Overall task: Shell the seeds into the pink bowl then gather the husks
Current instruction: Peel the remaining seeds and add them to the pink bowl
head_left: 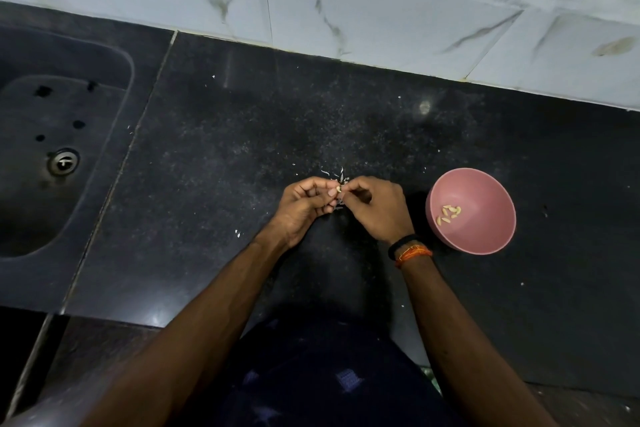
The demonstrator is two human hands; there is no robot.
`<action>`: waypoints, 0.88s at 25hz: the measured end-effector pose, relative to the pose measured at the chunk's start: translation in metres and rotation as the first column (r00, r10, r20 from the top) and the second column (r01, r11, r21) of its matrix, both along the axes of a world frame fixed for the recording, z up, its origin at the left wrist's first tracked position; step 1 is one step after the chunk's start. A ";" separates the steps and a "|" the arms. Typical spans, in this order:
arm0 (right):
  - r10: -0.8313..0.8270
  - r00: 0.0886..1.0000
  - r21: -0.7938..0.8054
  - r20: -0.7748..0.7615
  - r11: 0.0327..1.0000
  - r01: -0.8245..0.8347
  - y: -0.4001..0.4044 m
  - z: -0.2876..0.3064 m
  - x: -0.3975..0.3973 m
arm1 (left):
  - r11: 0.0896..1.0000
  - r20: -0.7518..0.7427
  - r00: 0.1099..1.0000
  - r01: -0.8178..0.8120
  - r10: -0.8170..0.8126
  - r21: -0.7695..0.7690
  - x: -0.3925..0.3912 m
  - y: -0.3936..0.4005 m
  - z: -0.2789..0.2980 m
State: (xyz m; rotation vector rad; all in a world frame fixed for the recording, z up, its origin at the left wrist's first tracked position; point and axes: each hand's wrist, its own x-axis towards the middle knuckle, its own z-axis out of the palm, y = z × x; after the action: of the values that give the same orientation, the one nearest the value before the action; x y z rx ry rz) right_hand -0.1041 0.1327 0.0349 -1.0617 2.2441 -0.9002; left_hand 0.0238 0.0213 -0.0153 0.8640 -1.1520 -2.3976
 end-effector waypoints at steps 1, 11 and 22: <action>0.003 1.000 0.001 0.009 1.000 -0.003 0.000 -0.001 0.001 | 1.000 -0.001 1.000 -0.003 0.003 -0.001 0.000 0.000 0.000; -0.003 0.997 -0.013 -0.076 1.000 0.002 -0.003 0.002 0.003 | 0.999 0.006 0.999 -0.032 0.032 0.016 -0.001 0.001 0.000; -0.022 0.999 -0.057 -0.047 0.998 0.019 -0.002 -0.003 0.003 | 0.999 -0.014 0.999 -0.037 0.036 -0.018 -0.002 0.002 0.001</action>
State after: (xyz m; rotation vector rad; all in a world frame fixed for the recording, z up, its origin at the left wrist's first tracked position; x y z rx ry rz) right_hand -0.1014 0.1305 0.0318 -1.0985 2.2843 -0.9620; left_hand 0.0214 0.0229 -0.0140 0.8538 -1.1408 -2.3570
